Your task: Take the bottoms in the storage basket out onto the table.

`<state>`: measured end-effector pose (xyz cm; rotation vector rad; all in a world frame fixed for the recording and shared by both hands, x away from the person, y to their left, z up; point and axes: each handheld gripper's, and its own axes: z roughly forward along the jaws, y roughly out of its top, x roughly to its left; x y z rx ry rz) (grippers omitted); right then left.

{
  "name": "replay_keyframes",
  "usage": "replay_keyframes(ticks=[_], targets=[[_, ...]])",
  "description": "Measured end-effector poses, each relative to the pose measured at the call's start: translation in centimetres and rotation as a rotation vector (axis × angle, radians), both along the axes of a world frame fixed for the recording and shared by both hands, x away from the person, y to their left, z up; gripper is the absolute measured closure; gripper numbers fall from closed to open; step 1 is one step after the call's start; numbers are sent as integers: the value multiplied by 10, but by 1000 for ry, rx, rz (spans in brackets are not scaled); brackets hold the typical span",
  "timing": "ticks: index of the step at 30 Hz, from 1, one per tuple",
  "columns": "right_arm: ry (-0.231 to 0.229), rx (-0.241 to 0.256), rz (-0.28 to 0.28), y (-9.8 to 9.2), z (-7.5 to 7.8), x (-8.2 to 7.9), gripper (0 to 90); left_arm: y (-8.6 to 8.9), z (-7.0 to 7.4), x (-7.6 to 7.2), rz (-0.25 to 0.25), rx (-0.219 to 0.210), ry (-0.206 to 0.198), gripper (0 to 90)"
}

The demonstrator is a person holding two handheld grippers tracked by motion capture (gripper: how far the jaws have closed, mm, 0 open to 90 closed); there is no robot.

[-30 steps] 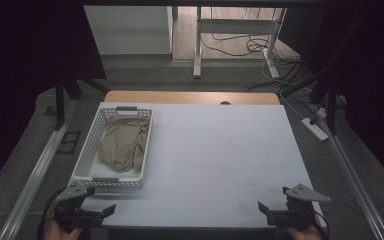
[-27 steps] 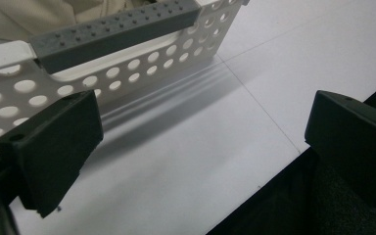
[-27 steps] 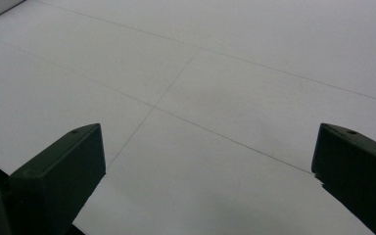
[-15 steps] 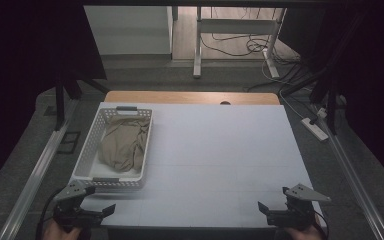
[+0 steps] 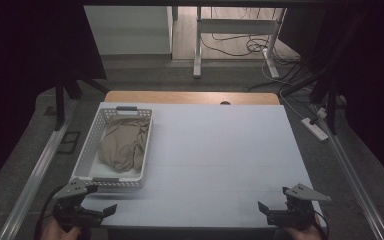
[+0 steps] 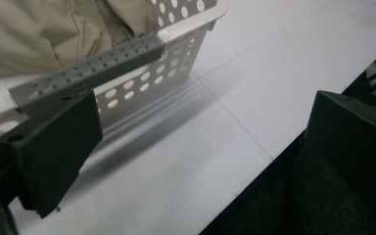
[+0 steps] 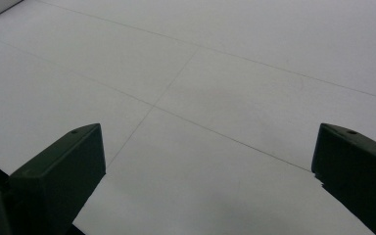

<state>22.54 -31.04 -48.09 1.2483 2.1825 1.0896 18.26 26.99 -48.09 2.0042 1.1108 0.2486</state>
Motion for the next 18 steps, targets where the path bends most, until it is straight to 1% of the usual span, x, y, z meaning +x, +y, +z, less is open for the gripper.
replay_keyframes(ticks=[1, 6, 9, 11, 15, 16, 18], targets=[[0, 0, 0, 0, 0, 0, 0, 0, 0, 0, -6, -4, 7, 3], [1, -1, 0, 0, 0, 0, 0, 0, 2, 1, -6, -7, 9, 0], [2, -2, 0, 0, 0, 0, 0, 0, 5, 3, 0, 0, 6, 0], [0, -1, 0, 0, 0, 0, 0, 0, 6, 4, -1, -1, 12, 0], [1, 2, -2, 0, 0, 0, 0, 0, 9, 5, 4, 14, 6, 0], [1, 3, -2, -1, 0, 0, 0, 0, 10, 6, 6, 27, 2, 0], [1, 2, -2, 0, 0, 0, 0, 0, 11, 8, 5, 30, -3, 0]])
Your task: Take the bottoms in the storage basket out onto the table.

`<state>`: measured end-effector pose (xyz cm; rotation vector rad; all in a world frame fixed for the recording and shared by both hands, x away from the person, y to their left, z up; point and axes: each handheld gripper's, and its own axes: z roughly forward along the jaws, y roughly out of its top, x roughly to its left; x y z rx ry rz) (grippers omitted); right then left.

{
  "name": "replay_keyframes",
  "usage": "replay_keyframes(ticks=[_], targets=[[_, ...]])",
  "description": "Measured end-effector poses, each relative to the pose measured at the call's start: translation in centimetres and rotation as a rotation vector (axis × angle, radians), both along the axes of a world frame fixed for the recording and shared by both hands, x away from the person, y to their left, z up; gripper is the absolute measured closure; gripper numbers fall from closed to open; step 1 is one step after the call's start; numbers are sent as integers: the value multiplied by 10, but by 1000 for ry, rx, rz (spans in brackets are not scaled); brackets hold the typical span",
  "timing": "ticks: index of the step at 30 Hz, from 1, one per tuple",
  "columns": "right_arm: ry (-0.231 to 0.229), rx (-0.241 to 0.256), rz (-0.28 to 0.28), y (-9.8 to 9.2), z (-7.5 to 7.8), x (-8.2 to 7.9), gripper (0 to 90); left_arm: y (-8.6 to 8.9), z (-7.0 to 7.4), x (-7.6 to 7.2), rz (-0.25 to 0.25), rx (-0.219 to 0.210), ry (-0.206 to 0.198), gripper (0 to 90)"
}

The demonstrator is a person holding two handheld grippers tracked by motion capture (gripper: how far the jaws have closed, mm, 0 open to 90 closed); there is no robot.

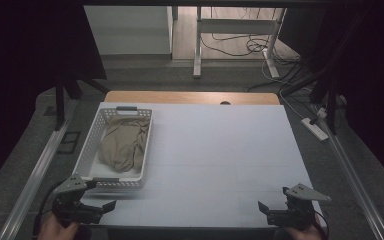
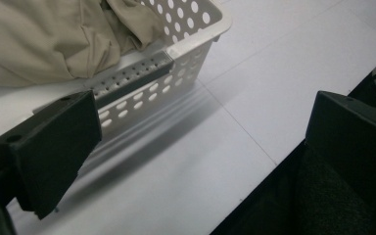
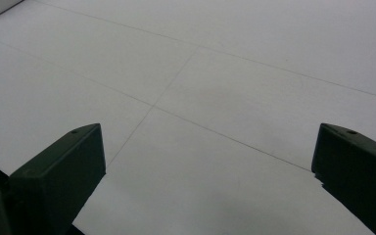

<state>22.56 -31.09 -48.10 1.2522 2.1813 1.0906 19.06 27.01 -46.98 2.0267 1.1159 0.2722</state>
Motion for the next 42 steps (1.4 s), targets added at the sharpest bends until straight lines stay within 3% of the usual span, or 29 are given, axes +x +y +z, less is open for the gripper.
replay_keyframes(ticks=[6, 17, 23, 42], targets=[[1, -2, 0, 0, 0, 0, 0, -1, 1, 7, 2, 21, -6, 0], [1, -3, 3, 0, 0, 0, 0, 0, 0, 16, 21, 12, 1, 0], [2, -3, 3, 0, 0, 0, 0, -2, 3, 24, 21, 31, -19, 0], [10, -2, 7, 0, 0, 1, 0, -4, 4, 50, 0, 39, 8, 0]])
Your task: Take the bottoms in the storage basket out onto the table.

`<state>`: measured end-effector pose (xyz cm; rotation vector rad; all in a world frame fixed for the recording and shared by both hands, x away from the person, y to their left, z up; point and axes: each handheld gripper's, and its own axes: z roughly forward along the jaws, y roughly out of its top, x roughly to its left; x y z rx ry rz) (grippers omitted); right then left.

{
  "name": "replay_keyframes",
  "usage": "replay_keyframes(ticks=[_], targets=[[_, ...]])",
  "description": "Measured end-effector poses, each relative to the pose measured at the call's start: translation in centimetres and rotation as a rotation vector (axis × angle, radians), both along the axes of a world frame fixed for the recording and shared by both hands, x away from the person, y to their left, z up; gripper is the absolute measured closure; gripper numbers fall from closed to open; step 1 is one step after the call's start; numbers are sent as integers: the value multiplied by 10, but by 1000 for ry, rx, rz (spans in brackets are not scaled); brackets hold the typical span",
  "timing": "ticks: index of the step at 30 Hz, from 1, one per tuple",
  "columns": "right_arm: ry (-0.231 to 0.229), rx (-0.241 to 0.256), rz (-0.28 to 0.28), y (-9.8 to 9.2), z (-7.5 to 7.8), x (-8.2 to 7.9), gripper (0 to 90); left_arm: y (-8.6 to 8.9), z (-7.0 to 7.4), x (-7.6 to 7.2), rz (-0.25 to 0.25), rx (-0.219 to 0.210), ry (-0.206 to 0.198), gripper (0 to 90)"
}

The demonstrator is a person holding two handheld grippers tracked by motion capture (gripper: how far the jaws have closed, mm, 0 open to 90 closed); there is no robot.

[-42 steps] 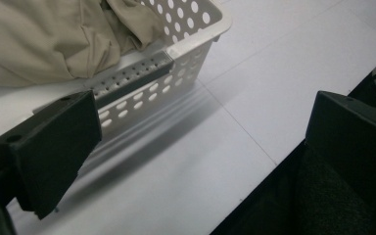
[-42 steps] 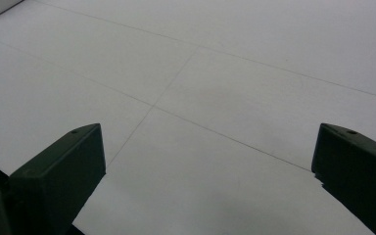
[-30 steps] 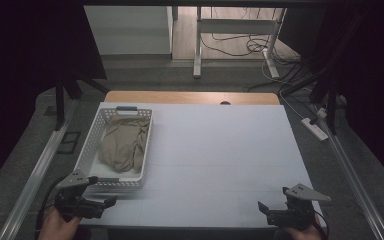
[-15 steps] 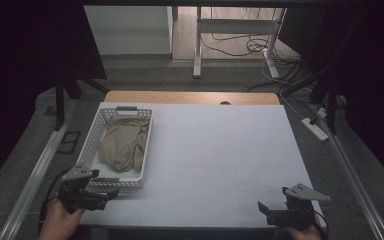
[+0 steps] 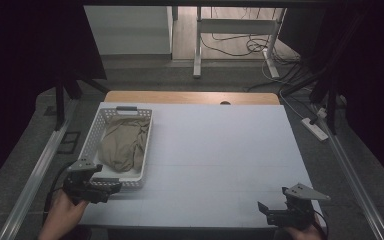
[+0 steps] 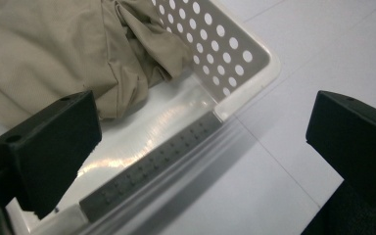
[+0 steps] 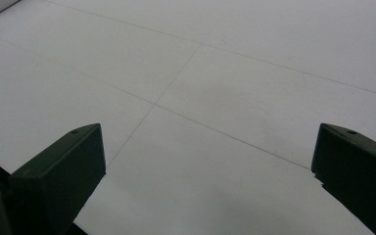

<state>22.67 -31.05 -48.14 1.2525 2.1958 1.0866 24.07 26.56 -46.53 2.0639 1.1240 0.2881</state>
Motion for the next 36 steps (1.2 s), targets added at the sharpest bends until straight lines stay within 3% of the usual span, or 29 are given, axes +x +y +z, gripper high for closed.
replay_keyframes(ticks=[7, 11, 28, 36], targets=[[2, 1, 1, 0, 0, 0, 0, 0, 2, 8, -18, 20, 19, 2], [2, 0, 3, 0, 0, 0, 0, 2, 4, 15, -21, -1, 38, 6], [4, -2, 4, 0, 0, 0, 0, -6, 8, 42, -36, 32, 41, 0], [4, -2, 5, 0, 0, 0, 0, -6, 8, 54, -20, 43, 47, 0]])
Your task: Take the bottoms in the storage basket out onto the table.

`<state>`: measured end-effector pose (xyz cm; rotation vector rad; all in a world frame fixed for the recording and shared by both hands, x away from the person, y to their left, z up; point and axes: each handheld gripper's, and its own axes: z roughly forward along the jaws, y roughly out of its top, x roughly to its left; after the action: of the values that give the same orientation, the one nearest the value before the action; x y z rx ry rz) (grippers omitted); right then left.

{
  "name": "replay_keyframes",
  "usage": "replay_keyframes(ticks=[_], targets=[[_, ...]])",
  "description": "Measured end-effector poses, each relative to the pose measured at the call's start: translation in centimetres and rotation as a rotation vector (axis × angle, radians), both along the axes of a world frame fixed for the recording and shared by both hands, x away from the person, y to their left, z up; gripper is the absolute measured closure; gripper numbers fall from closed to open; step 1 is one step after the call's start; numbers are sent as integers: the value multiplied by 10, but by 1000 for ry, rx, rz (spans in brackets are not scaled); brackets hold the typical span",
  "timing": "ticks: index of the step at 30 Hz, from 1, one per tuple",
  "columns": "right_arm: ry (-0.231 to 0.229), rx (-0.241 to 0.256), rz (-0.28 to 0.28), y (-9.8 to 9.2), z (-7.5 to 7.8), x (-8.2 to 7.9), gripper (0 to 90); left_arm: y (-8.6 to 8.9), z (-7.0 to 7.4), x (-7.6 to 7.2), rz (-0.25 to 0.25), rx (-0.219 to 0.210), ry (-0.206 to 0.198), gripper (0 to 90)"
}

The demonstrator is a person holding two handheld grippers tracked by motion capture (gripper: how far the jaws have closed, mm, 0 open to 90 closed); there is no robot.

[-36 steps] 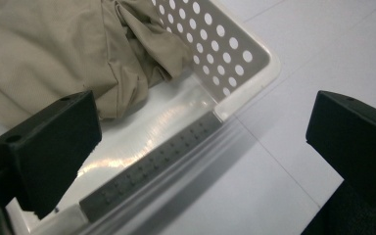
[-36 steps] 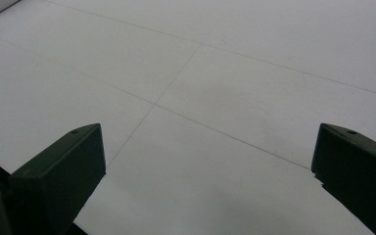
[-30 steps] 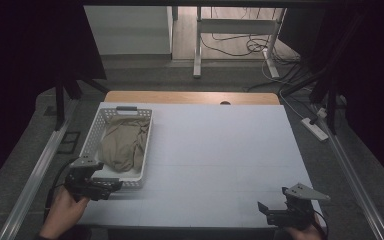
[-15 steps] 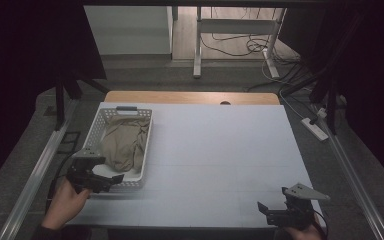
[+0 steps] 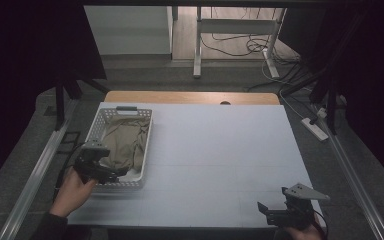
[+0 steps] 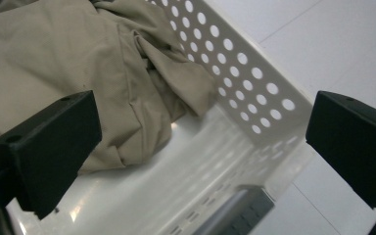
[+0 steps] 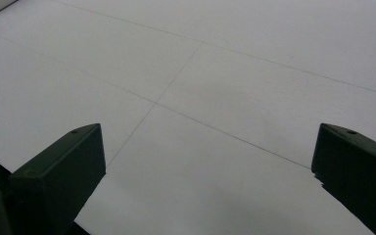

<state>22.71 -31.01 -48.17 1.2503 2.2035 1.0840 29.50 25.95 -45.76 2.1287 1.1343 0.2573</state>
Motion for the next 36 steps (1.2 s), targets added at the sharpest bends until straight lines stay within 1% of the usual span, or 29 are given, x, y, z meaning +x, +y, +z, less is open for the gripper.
replay_keyframes(ticks=[4, 7, 10, 11, 13, 14, 18, 20, 24, 25, 26, 27, 31, 36], targets=[[0, -1, 1, 0, 0, 0, 0, 1, -1, 8, 13, 1, 10, 0], [1, -2, 1, 0, 0, 0, 0, 1, -1, 11, 21, 6, 13, 0], [2, -2, 1, 0, 0, 0, 0, 3, -2, 17, 36, -2, 22, 0], [2, -2, 1, 0, 0, 0, 0, 3, -2, 17, 36, -2, 22, 0], [3, -2, 1, 0, 0, 0, 0, 4, -2, 20, 45, 6, 25, 0], [3, -2, 2, 0, 0, 0, 0, 4, -1, 23, 63, 12, 33, 4], [4, -4, 3, 1, 0, 0, 0, 5, -1, 28, 57, 4, 38, 3], [4, -4, 3, 1, 0, 0, 0, 6, -1, 30, 52, 9, 34, 3], [4, -4, 4, 1, 0, 0, 0, 5, -2, 38, 42, 16, 45, 3], [4, -4, 4, 1, 0, 0, 0, 5, -2, 38, 42, 16, 45, 3], [4, -3, 5, 1, 0, 0, 0, 5, -2, 41, 41, 20, 46, 3], [4, -3, 5, 1, 0, 0, 0, 5, -2, 41, 41, 20, 46, 3], [5, -3, 6, 1, 0, 0, 0, 5, -4, 48, 43, 39, 48, 3], [5, -6, 6, 1, 0, 0, 0, 5, -4, 58, 27, 32, 62, 2]])
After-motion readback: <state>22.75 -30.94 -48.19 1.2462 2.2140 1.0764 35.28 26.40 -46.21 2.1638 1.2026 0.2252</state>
